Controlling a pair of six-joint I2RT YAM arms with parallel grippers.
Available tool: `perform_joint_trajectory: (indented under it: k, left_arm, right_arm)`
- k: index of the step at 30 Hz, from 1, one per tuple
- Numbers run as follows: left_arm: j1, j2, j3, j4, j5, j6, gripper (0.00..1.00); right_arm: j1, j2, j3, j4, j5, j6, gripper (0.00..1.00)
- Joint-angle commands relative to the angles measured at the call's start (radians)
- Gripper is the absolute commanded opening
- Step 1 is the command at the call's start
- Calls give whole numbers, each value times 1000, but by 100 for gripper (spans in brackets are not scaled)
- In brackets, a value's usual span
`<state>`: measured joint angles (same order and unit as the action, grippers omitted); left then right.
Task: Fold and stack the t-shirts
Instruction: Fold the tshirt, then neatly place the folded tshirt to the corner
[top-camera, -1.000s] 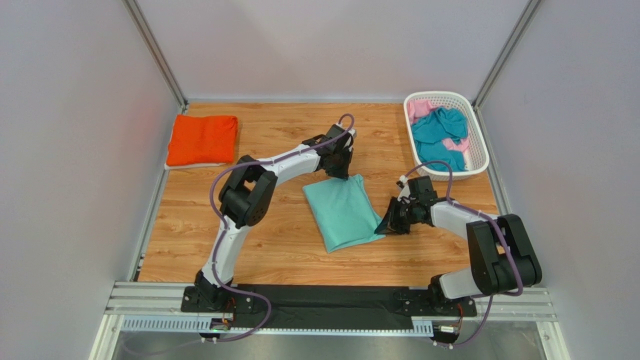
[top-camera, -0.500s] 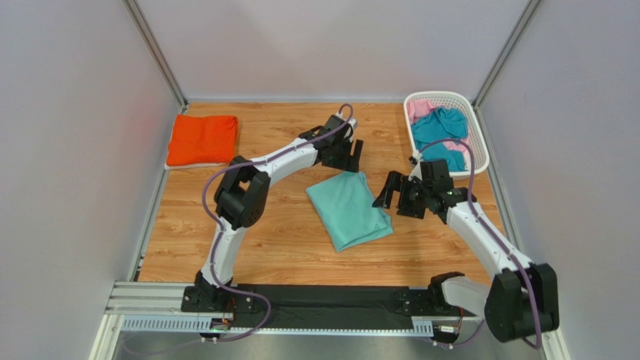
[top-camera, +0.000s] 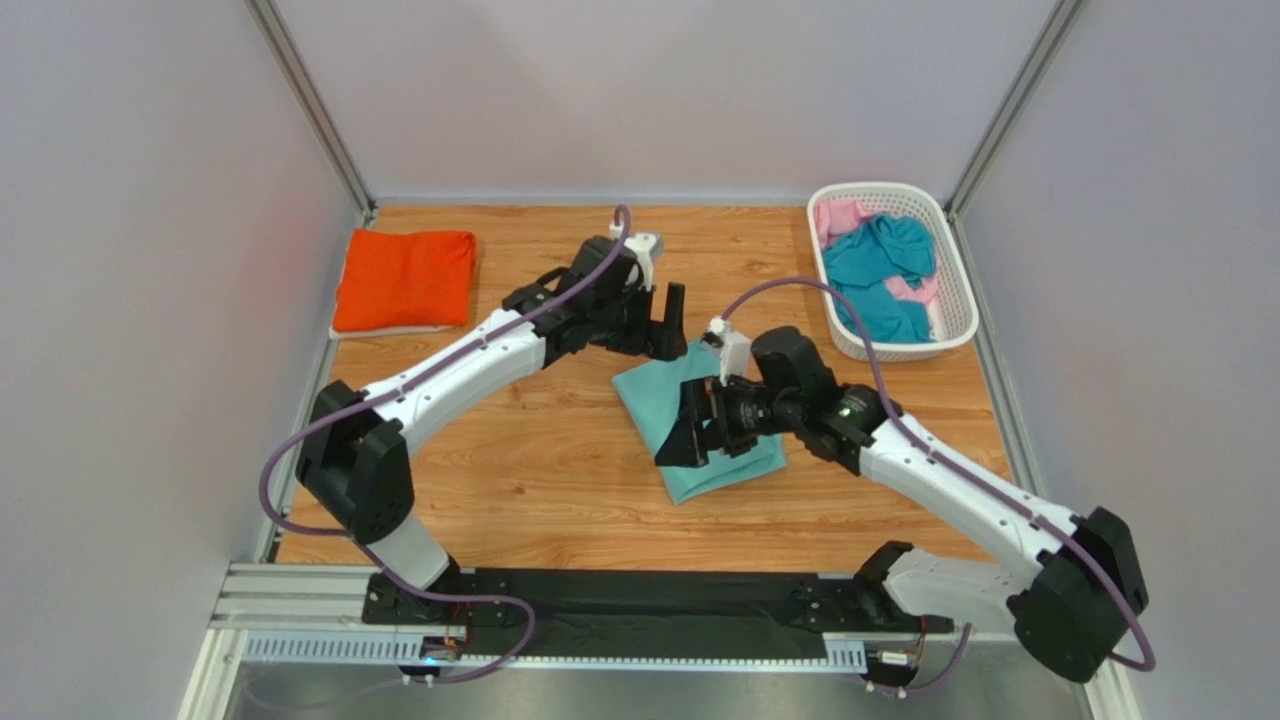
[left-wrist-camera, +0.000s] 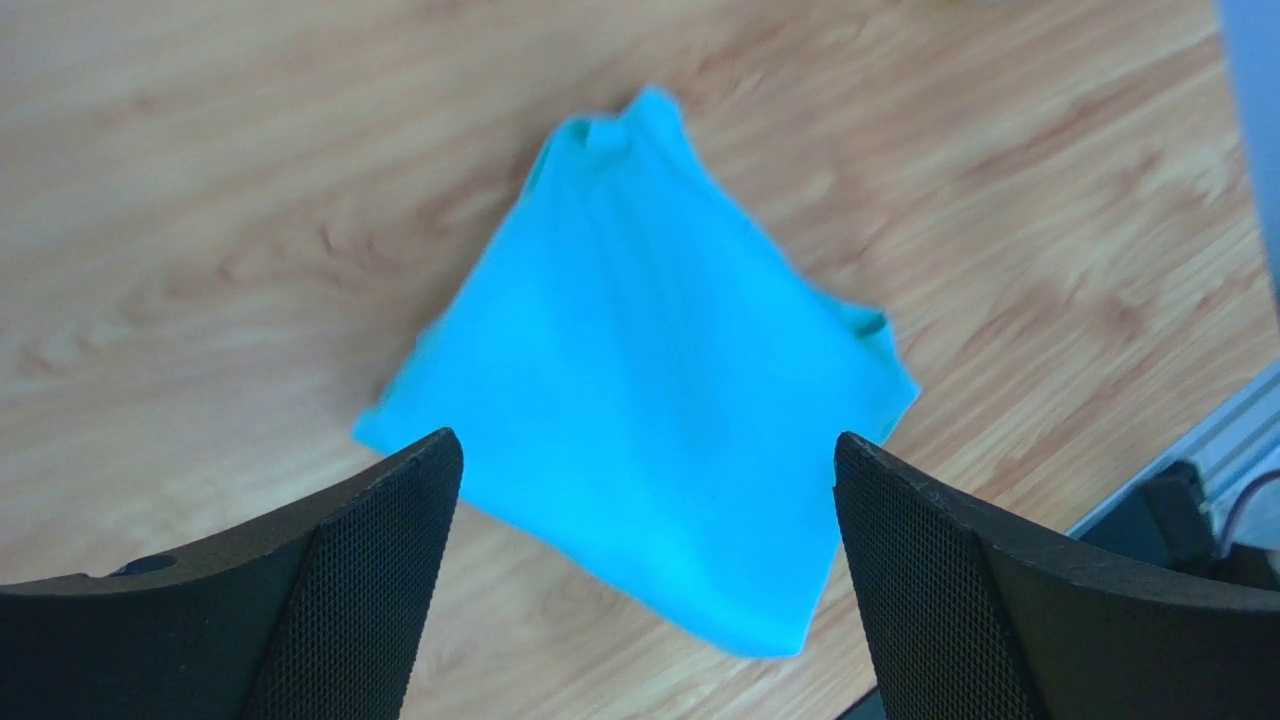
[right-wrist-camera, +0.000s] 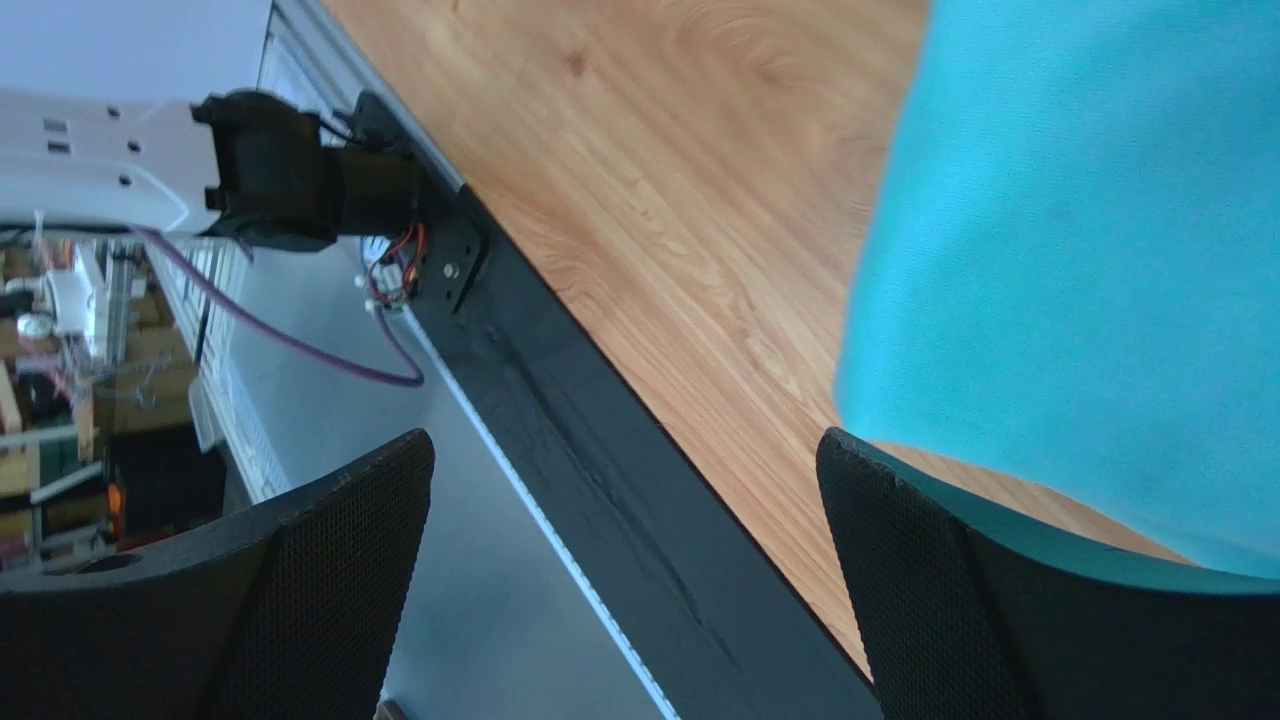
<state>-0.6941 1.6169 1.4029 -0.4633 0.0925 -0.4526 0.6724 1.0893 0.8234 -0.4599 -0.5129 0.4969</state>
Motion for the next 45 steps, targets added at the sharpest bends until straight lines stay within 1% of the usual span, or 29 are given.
perform_joint_trajectory:
  k: [1,4,8,11,13,19,24,27,28,30,31,34,35,36,38,39,41,42,43,44,45]
  left_arm:
    - [-2,49,-79,8,59,-46,100]
    - [-1,89,-87,25,72,-63,100]
    - [-1,194,-62,17,114,-96,100]
    - [-2,251,-70,37,142,-113,100]
    - [-1,288,-74,35,151,-127,100]
    - [-1,317,-140,68,139,-156,100]
    - [4,307,-200,72,113,-178,100]
    - [16,278,-275,78,89,-199,100]
    - [22,261,-292,80,78,-207,100]
    - [25,238,-349,83,63,-225,100]
    - [25,215,-367,84,53,-231,100]
    - [24,154,-459,95,70,-280,100]
    - [24,131,-484,95,73,-297,100]
    - [18,74,-534,97,72,-331,100]
    - [8,3,-583,83,56,-371,100]
    - [-7,-79,-626,75,30,-414,100]
    - [-21,-162,-657,61,21,-439,100]
    - [-33,-204,-670,54,18,-454,100]
    - [-41,-278,-670,31,7,-454,100]
    - [-48,-313,-668,16,0,-455,100]
    - [-62,-374,-661,-18,-22,-455,100]
  right_arm:
    - [42,100,3,185,-51,29,100]
    - [46,223,8,245,-97,12,100]
    - [47,325,-15,299,-75,9,100]
    - [47,372,-64,365,-65,23,100]
    - [46,394,-85,386,-33,29,100]
    - [42,478,-196,414,30,81,100]
    - [18,472,-291,426,50,88,100]
    - [4,428,-322,383,56,66,100]
    - [4,391,-325,362,59,57,100]
    - [1,350,-326,284,76,19,100]
    - [3,299,-322,256,76,3,100]
    - [3,230,-276,129,100,-55,100]
    - [3,189,-256,50,112,-70,100]
    - [1,175,-235,5,135,-111,100]
    - [3,120,-160,-96,154,-145,100]
    - [3,101,-130,-121,163,-161,100]
    - [1,39,-60,-175,159,-187,100]
    - [3,18,-44,-186,137,-185,100]
    - [3,3,-34,-192,114,-176,100]
    - [3,-12,-27,-186,85,-167,100]
    - [4,-38,-33,-171,26,-153,100]
